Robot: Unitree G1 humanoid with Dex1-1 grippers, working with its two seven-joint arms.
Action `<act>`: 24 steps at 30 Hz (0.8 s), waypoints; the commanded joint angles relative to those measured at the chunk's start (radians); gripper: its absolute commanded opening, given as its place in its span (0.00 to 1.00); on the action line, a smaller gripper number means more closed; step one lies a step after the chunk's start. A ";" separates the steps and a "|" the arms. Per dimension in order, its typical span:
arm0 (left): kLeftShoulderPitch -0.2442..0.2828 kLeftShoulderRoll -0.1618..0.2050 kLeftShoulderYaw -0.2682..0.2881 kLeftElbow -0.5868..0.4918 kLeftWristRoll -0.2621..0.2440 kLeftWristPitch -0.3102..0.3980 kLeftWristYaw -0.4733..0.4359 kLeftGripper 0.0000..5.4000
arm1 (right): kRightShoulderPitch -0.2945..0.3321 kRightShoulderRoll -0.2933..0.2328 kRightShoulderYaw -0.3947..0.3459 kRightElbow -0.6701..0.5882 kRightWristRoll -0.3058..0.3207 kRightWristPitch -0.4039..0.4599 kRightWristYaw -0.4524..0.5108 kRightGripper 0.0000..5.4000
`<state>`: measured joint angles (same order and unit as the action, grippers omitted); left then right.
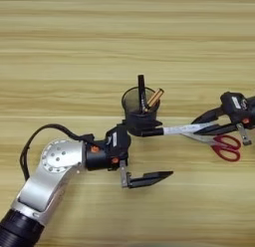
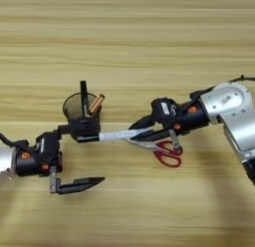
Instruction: Move the objects on the table
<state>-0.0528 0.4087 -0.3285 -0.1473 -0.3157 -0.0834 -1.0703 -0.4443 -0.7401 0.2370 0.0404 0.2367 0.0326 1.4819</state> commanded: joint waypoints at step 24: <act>0.003 0.015 -0.007 -0.019 0.000 -0.002 -0.018 0.76 | -0.032 0.016 -0.005 0.028 -0.017 -0.014 -0.030 0.14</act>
<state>-0.0529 0.4137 -0.3184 -0.1482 -0.3190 -0.0834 -1.0694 -0.4449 -0.7239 0.2459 0.0593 0.2283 0.0166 1.4750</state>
